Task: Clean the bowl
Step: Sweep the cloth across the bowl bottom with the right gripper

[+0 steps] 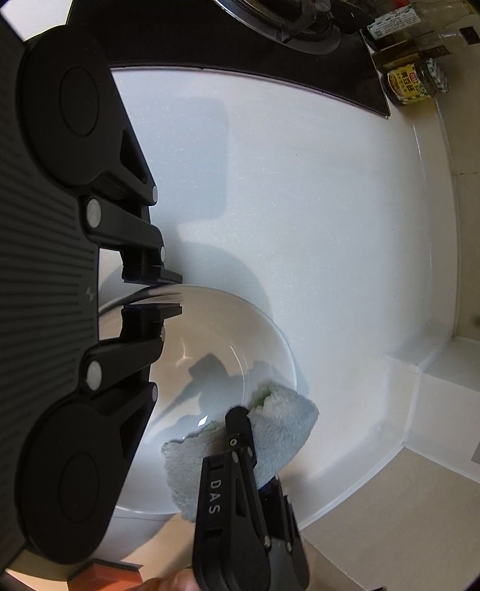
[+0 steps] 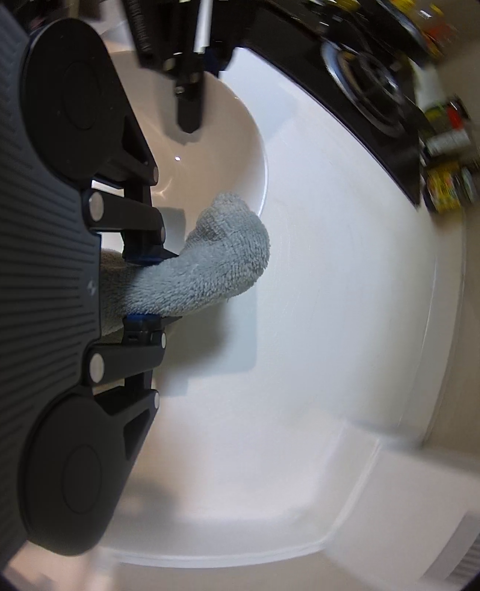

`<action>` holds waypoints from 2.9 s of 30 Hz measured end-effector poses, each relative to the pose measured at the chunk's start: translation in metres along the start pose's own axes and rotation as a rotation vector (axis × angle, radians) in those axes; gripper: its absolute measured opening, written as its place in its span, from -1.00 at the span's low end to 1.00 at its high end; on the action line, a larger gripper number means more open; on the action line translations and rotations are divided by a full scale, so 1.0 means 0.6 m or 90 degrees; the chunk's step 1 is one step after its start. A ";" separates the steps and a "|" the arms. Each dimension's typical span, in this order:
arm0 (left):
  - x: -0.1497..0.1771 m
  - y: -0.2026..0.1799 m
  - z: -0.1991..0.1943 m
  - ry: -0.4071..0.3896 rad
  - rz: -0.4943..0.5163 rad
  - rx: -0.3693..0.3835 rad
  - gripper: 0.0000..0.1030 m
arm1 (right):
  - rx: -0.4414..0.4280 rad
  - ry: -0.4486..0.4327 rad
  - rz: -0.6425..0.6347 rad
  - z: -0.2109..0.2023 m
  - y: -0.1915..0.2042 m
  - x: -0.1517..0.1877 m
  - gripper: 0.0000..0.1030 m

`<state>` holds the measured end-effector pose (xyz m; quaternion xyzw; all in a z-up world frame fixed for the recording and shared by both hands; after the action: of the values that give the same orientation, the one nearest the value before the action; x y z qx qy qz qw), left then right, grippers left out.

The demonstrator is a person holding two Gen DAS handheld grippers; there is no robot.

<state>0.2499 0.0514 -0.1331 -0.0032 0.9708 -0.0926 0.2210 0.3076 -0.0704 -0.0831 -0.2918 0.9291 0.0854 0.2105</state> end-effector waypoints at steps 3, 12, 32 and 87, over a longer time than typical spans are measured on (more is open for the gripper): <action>-0.004 0.001 0.005 0.008 0.037 0.024 -0.90 | -0.005 0.015 -0.011 -0.003 0.010 0.018 -0.63; -0.018 -0.013 0.011 0.020 0.140 0.045 -0.88 | -0.077 0.107 -0.159 -0.024 0.031 0.032 -0.46; -0.019 -0.020 -0.004 0.005 0.201 0.051 -0.87 | -0.112 0.069 -0.089 -0.046 0.011 0.026 -0.68; -0.023 0.007 -0.017 -0.030 0.007 -0.026 -0.78 | -0.002 0.008 -0.045 0.006 0.013 -0.031 -0.70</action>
<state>0.2584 0.0577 -0.1188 -0.0050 0.9672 -0.0714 0.2439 0.3184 -0.0538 -0.0777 -0.3250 0.9196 0.0775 0.2067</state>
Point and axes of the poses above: each gripper's, at about its wrist camera, not at the fingertips, and z roughly the way its jaws point, y to its left, x to its underside, the point moved 9 cm from there along z, roughly the way its jaws point, and after that the axes turned 5 degrees about -z, right-handed, at the moved point
